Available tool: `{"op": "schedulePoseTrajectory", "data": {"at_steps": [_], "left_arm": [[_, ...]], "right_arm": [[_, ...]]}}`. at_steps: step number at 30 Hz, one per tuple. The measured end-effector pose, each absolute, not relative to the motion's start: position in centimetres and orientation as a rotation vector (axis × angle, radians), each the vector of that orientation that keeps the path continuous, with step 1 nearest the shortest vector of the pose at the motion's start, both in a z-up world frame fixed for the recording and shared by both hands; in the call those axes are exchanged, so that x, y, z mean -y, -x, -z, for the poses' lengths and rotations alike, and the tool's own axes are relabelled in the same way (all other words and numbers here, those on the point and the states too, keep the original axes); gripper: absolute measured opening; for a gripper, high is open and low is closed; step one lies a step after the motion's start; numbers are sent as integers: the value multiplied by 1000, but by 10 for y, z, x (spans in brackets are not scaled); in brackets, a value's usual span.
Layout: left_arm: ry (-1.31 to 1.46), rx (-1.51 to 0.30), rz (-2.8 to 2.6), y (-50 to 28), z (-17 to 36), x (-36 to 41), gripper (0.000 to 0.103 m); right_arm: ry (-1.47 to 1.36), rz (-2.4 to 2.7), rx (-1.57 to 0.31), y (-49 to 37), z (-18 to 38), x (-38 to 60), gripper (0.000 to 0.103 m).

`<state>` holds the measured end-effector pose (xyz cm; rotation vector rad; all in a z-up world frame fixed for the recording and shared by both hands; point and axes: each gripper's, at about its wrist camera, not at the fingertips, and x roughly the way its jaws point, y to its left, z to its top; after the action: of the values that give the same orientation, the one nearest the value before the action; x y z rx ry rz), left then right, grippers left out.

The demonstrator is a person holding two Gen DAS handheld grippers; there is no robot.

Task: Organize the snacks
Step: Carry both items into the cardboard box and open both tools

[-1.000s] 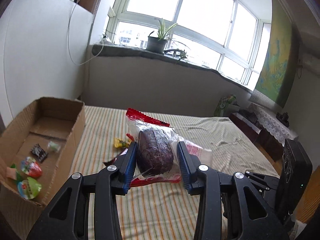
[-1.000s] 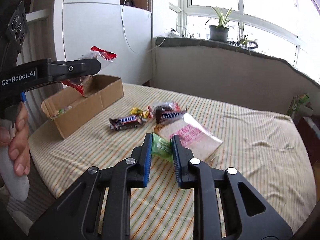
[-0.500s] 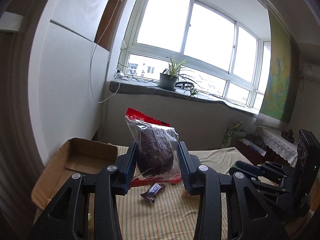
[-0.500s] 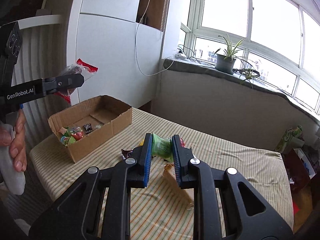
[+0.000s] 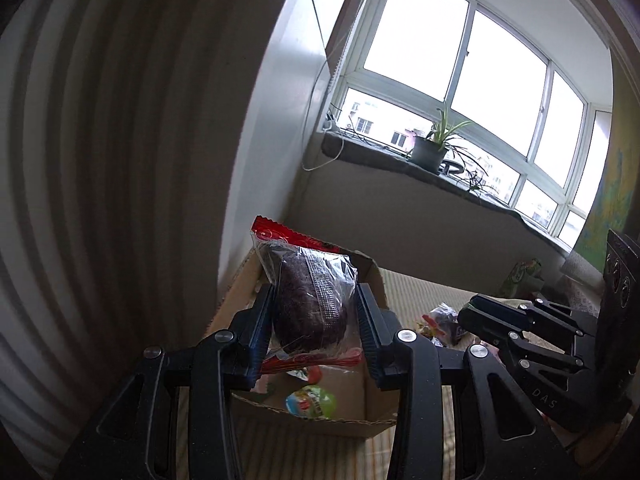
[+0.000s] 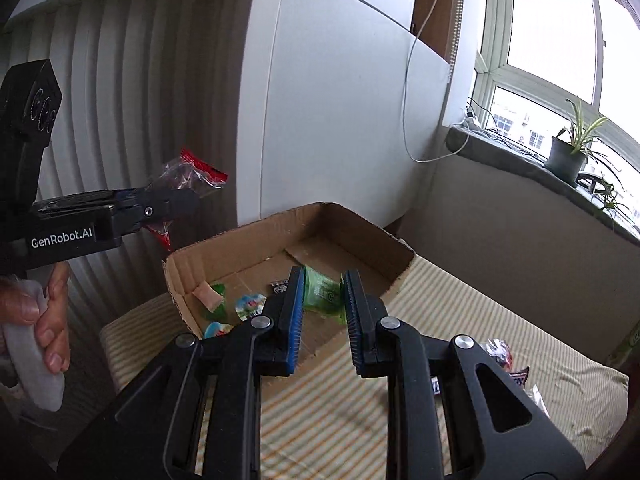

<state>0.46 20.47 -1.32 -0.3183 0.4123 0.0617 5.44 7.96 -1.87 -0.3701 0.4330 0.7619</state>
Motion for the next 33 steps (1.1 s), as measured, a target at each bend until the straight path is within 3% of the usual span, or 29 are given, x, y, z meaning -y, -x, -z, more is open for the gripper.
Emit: {"op": "schedulePoseTrajectory", "data": {"at_steps": [12, 14, 16, 17, 18, 29, 33], "left_arm": [[332, -458, -45, -30, 32, -214, 39], [340, -484, -51, -37, 39, -214, 40], [344, -508, -66, -42, 46, -214, 51], [346, -514, -79, -43, 48, -214, 68], [351, -510, -92, -42, 49, -214, 77], [399, -503, -136, -21, 44, -226, 78], [391, -491, -151, -13, 38, -223, 78]], "right_arm": [[343, -817, -497, -84, 45, -108, 21], [325, -829, -528, -92, 53, -109, 26], [324, -828, -549, -96, 61, -110, 47], [321, -826, -548, -97, 63, -108, 50], [315, -825, -550, -98, 64, -107, 52], [325, -832, -516, -85, 55, -101, 53], [327, -846, -500, -75, 52, -103, 67]]}}
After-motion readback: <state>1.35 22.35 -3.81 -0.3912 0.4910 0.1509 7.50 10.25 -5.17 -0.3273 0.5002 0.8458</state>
